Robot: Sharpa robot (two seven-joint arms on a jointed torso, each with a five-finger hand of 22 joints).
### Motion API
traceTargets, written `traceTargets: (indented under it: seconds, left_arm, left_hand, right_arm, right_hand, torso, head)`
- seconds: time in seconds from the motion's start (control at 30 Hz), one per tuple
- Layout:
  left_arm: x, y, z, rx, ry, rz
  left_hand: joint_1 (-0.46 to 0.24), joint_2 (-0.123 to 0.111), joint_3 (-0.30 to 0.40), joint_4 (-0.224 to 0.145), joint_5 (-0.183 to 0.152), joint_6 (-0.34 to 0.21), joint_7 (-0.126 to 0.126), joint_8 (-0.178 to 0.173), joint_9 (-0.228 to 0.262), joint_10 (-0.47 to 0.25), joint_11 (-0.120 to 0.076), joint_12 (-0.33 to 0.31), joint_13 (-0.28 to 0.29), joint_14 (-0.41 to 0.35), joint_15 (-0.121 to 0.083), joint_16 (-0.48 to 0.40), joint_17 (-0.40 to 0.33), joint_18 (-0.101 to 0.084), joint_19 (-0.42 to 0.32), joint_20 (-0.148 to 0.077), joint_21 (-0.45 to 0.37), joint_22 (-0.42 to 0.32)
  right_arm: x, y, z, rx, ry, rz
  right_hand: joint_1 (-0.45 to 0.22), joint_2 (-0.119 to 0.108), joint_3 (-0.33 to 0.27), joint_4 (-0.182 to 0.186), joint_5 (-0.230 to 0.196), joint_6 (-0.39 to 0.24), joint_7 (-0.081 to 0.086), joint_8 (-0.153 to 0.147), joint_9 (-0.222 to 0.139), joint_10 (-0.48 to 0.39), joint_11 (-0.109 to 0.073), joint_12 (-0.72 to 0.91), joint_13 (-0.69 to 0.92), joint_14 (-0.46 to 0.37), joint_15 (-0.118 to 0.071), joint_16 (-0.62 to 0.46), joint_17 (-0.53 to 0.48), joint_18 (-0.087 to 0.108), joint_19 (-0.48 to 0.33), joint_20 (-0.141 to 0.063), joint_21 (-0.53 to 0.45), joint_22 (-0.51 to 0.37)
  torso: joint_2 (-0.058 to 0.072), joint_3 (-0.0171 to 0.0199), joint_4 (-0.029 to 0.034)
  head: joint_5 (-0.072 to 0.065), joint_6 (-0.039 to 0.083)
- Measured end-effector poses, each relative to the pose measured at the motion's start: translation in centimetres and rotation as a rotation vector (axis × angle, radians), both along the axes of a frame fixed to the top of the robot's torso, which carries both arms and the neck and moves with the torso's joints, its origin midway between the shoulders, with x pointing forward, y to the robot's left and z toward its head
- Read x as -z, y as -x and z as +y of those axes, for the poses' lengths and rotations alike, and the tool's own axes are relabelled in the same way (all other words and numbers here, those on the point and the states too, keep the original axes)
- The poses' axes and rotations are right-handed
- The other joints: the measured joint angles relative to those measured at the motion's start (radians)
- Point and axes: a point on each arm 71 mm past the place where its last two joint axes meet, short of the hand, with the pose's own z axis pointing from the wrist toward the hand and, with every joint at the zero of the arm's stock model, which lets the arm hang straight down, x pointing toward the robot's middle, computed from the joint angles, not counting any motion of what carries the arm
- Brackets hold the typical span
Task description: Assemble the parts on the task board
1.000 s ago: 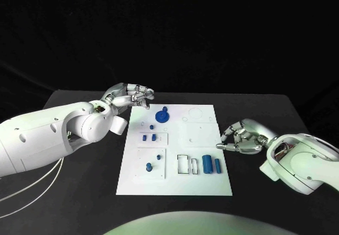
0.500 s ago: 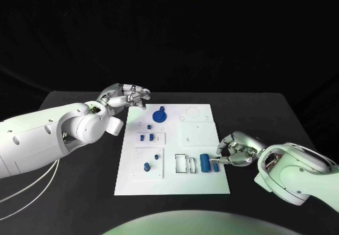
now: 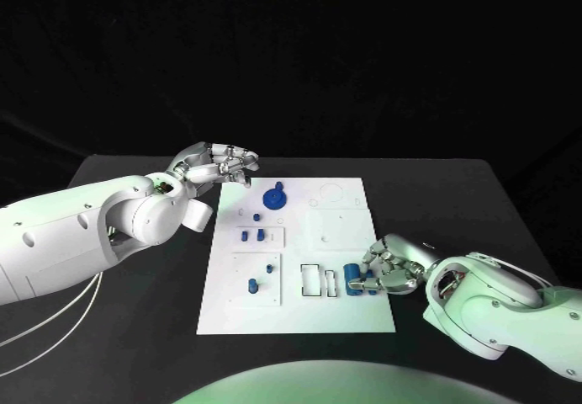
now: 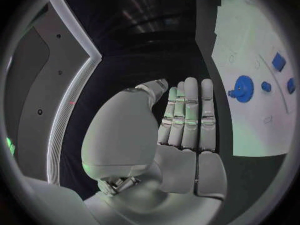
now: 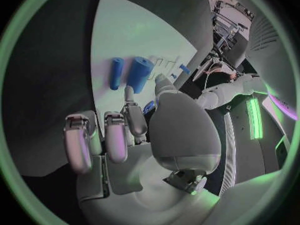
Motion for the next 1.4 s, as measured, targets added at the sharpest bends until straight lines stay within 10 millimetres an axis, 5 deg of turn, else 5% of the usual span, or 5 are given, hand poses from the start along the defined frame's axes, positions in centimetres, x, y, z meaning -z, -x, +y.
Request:
traceTargets:
  seconds: [0.6,1.17,1.4]
  left_arm:
    - [0.0,0.1,0.1,0.001,0.0,0.002]
    - [0.0,0.2,0.3,0.0,-0.001,0.003]
    - [0.0,0.2,0.3,0.0,-0.001,0.003]
  left_hand:
    - [0.0,0.0,0.0,0.0,0.0,0.0,0.0,0.0,0.001,0.0,0.0,0.0,0.001,0.0,0.0,0.0,0.0,0.0,0.0,0.0,-0.004,-0.001]
    - [-0.004,0.004,0.0,0.0,0.0,0.0,0.0,0.0,0.001,0.0,0.0,0.0,0.001,0.0,0.0,0.0,0.0,0.0,0.0,0.0,-0.004,-0.002]
    - [-0.004,0.004,0.0,0.0,0.0,0.0,0.0,0.0,0.001,0.0,0.0,0.0,0.001,0.0,0.0,0.0,0.0,0.0,0.0,0.0,-0.004,-0.002]
  right_arm:
    - [1.3,-0.4,1.6,-0.04,0.042,-0.003]
    - [1.6,-0.5,2.1,-0.006,0.017,0.003]
    - [1.3,0.0,2.2,0.023,-0.027,0.009]
  right_hand:
    - [0.016,0.007,0.0,0.0,0.004,0.003,-0.003,0.0,0.0,0.016,-0.001,0.027,0.0,0.0,0.0,0.011,0.0,0.0,0.002,-0.005,0.0,0.0]
    - [0.071,0.058,0.078,-0.003,0.058,0.051,-0.011,0.011,-0.006,0.057,-0.024,0.105,0.0,0.0,-0.021,0.02,0.0,0.0,0.001,-0.018,0.0,0.001]
    - [0.07,0.062,0.088,-0.002,0.06,0.053,-0.009,0.011,-0.006,0.057,-0.024,0.116,0.0,0.0,-0.021,0.02,0.0,0.0,0.002,-0.02,0.0,0.001]
  torso:
    - [0.001,-0.0006,0.0008]
    - [-0.001,-0.0019,0.0001]
    - [-0.001,-0.0012,-0.0003]
  head:
    - [0.01,-0.001]
    - [0.015,-0.003]
    - [0.015,-0.002]
